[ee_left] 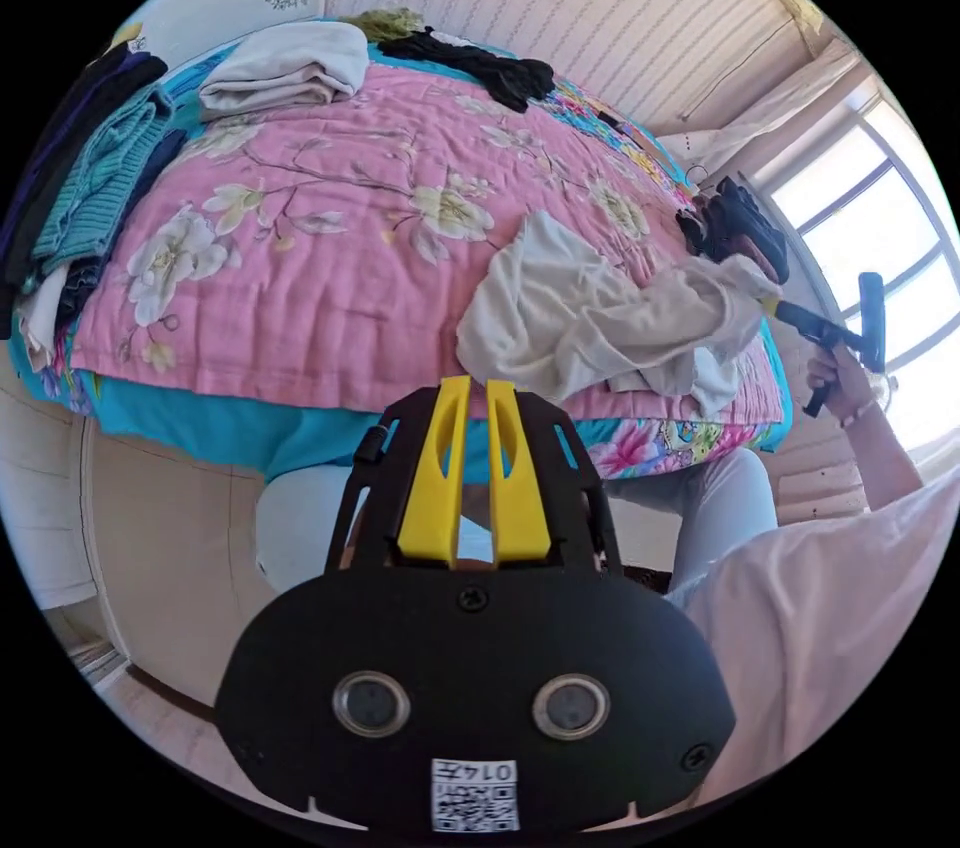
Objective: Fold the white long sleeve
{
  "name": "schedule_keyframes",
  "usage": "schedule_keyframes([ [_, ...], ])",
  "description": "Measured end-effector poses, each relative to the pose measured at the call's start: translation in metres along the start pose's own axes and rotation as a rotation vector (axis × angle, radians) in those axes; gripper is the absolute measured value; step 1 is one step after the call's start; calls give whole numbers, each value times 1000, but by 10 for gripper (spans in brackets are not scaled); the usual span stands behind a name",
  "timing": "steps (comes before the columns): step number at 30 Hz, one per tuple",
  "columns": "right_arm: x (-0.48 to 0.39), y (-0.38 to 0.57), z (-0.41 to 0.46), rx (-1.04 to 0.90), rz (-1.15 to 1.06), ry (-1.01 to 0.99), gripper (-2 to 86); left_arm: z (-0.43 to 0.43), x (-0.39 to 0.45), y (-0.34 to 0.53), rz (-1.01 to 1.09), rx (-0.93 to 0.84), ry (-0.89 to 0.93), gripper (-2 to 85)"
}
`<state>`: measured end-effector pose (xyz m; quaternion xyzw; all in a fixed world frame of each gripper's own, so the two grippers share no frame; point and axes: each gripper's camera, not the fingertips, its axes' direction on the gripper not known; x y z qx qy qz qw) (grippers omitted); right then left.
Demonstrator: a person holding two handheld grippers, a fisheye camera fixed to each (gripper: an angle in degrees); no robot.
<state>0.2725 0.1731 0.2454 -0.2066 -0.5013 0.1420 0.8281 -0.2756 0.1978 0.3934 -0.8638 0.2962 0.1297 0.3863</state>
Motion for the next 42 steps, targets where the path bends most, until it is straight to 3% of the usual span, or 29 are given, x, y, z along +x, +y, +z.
schedule_keyframes([
  [4, 16, 40, -15, 4, 52, 32, 28, 22, 8, -22, -4, 43, 29, 92],
  [7, 18, 60, -5, -16, 82, 25, 30, 59, 18, -44, -55, -92, 215, 94],
  [10, 2, 67, 10, -30, 48, 59, 34, 72, 36, -52, -3, -138, 104, 27],
  [18, -133, 82, 83, -69, -464, 610, 33, 65, 62, -63, 81, -145, 58, -7],
  [23, -180, 109, 143, -164, -693, 764, 63, 63, 83, -68, 165, -143, -26, -8],
  [29, -213, 131, 204, -250, -836, 885, 136, 61, 93, -77, 186, -172, -57, -8],
  [42, -255, 135, 240, -216, -871, 890, 132, 54, 81, -72, 125, -159, -56, -5],
])
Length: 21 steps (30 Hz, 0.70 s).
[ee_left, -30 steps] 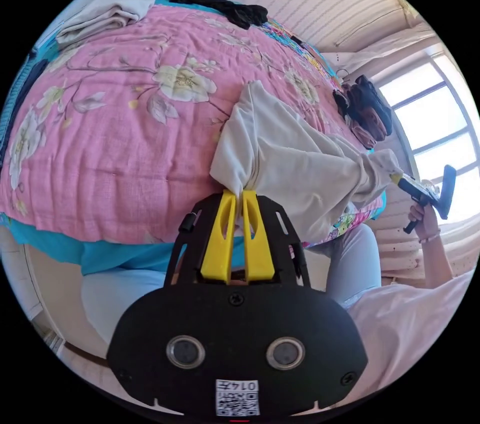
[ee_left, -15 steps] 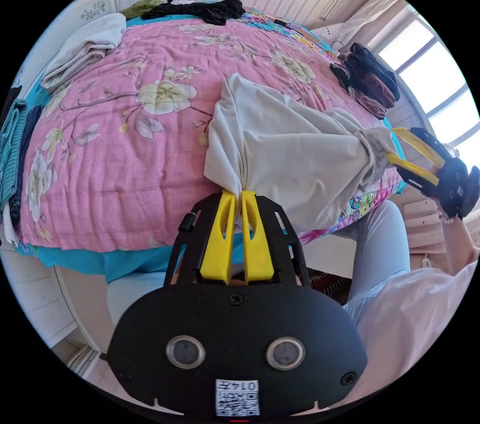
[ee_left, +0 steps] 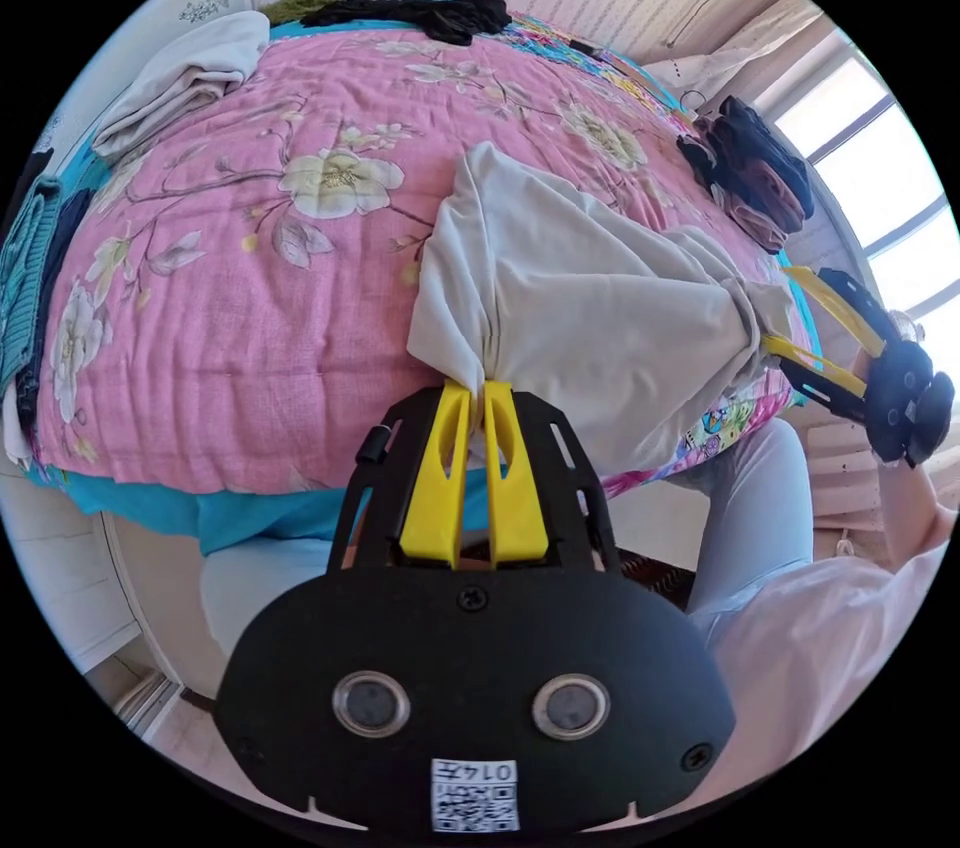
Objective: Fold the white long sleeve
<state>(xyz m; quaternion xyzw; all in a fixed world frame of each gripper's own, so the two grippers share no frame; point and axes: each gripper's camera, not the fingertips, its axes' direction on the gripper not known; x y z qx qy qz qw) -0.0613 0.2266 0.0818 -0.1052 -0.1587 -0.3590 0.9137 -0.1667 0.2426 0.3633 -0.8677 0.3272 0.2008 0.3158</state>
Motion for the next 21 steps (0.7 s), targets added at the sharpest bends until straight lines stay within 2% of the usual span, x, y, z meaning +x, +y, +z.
schedule_keyframes([
  [6, -12, -10, -5, 16, 11, 60, 69, -4, -19, 10, -26, -12, 54, -8],
  [13, -14, -25, -20, 7, 0, 146, 38, -12, -28, 29, 22, 15, 69, -9],
  [18, 4, -33, -42, 15, 41, 212, 18, -43, -30, 49, 109, 134, 104, -10],
  [21, 26, -32, -61, 15, 100, 266, 13, -69, -45, 62, 78, 232, 166, -10],
])
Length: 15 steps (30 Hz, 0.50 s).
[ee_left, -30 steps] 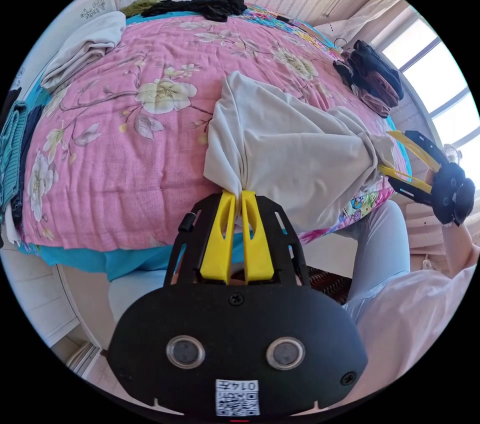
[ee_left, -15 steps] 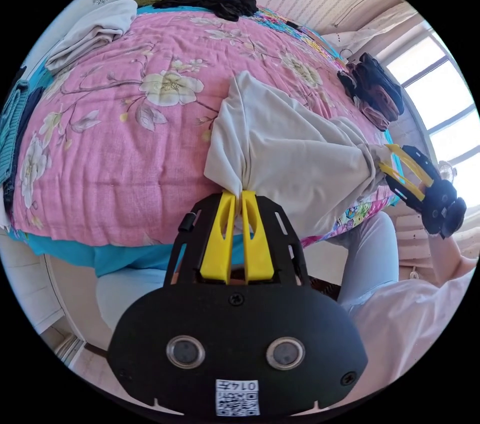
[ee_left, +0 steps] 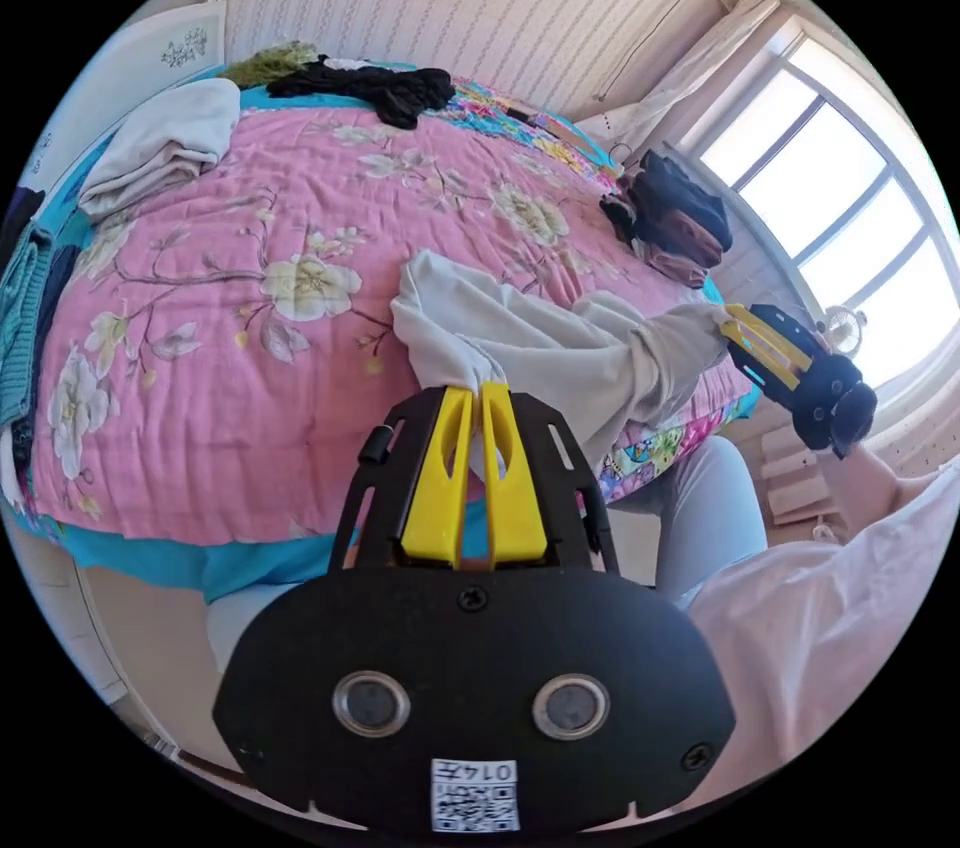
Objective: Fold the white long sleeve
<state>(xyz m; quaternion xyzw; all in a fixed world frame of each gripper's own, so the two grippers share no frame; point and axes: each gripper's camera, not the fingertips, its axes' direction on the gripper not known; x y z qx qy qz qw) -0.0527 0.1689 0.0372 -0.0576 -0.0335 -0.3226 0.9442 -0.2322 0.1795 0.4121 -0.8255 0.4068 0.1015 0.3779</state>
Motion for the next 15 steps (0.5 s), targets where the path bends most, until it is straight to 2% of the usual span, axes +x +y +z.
schedule_keyframes([
  [8, 115, -6, -80, 56, 182, 34, 7, -116, -16, 21, 24, 398, 164, -10],
  [13, 172, -14, -138, 163, 265, 112, 4, -184, -6, 40, 109, 570, 156, -10],
  [15, 190, -20, -157, 184, 276, 203, 2, -214, -1, 54, 153, 647, 150, -10],
])
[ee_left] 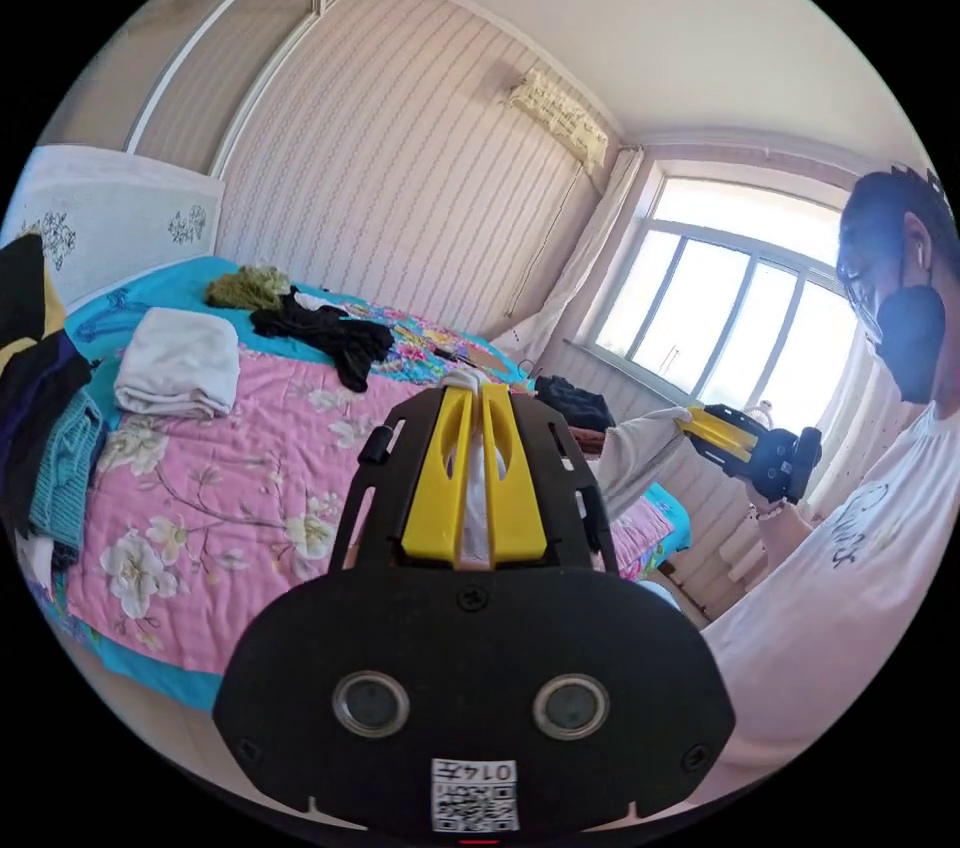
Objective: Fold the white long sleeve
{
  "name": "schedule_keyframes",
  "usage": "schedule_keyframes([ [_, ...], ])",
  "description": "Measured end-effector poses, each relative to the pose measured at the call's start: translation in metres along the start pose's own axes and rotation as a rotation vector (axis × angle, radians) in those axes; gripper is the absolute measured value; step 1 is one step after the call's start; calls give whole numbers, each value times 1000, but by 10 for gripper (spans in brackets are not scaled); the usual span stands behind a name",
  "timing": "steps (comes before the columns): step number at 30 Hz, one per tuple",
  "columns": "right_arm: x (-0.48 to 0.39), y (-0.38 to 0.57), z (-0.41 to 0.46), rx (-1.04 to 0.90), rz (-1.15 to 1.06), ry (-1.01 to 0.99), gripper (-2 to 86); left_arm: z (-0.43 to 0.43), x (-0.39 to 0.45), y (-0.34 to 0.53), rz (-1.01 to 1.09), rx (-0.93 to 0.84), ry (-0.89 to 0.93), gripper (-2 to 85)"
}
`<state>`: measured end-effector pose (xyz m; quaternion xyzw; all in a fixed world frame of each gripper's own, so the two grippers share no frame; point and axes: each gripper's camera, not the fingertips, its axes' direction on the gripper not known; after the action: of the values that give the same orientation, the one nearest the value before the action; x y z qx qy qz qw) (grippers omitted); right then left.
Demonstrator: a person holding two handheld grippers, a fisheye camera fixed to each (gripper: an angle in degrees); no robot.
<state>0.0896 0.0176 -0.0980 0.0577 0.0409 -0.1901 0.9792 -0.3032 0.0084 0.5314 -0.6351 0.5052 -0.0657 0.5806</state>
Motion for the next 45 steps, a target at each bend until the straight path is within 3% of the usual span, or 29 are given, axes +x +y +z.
schedule_keyframes([
  [5, 28, -20, -10, 29, 14, 117, 1, -56, 16, -11, 68, 113, -10, -10],
  [13, 86, -22, -4, 33, 135, 132, -1, -136, 48, -36, 179, 321, 58, -10],
  [20, 197, 1, -23, 194, 405, -195, -1, -185, 74, -58, 249, 380, 191, -10],
  [25, 253, -12, 3, 267, 466, -320, -1, -192, 65, -82, 272, 401, 85, -10],
  [28, 273, -39, 63, 265, 458, -430, -2, -158, 39, -113, 254, 331, 22, -10],
  [34, 277, -129, 274, 83, 417, -588, 0, 0, -66, -177, 89, 68, -117, -7],
  [36, 264, -172, 390, -50, 435, -633, 4, 80, -130, -188, -116, -64, -112, -1],
  [39, 233, -209, 534, -289, 508, -674, 14, 164, -188, -181, -216, -252, -191, 25],
  [42, 191, -209, 615, -452, 549, -692, 41, 204, -222, -152, -275, -404, -206, 46],
  [45, 142, -183, 627, -485, 504, -716, 52, 209, -224, -104, -202, -508, -198, 46],
])
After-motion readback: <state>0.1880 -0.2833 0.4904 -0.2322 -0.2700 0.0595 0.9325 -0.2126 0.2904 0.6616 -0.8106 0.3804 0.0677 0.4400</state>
